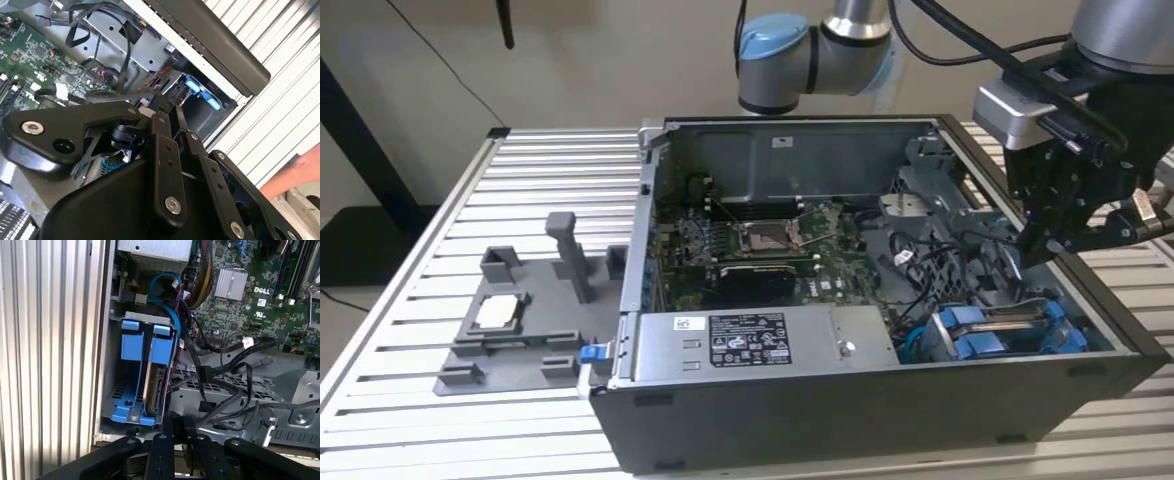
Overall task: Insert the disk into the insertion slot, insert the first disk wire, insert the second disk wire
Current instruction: 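Insert the first disk wire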
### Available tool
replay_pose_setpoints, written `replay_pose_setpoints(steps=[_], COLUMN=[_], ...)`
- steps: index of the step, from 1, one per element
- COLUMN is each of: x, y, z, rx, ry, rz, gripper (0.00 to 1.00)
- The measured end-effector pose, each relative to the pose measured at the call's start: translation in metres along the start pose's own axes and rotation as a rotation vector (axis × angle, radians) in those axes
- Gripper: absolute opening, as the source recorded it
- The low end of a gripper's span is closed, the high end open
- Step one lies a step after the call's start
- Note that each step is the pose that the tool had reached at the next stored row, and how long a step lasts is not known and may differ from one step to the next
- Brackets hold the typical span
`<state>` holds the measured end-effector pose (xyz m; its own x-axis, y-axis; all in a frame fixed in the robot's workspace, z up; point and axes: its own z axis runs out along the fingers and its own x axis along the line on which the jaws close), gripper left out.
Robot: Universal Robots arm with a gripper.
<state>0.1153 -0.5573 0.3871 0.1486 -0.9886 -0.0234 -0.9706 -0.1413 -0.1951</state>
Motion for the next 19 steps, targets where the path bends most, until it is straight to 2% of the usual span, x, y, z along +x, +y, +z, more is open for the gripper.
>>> replay_pose_setpoints(steps=[1, 4, 6, 11, 13, 15, 19], x=[0.0004, 0.0015, 0.0023, 0.0051, 0.0069, 0.0091, 0.0145], y=[-0.0013, -0.0063, -0.0106, -0.022, -0.0268, -0.0317, -0.0412], z=[0.0003, 0.0014, 0.0023, 0.005, 0.0064, 0.0078, 0.0112], rx=[-0.0154, -0.0703, -0.1043, -0.1844, -0.2102, -0.2329, -0.2728], ry=[-0.0009, -0.0075, -0.0123, -0.0238, -0.0276, -0.0308, -0.0365], rz=[0.001, 0.003, 0.005, 0.009, 0.01, 0.011, 0.013], gripper=[0.19, 0.19, 0.19, 0.19, 0.19, 0.19, 0.19])
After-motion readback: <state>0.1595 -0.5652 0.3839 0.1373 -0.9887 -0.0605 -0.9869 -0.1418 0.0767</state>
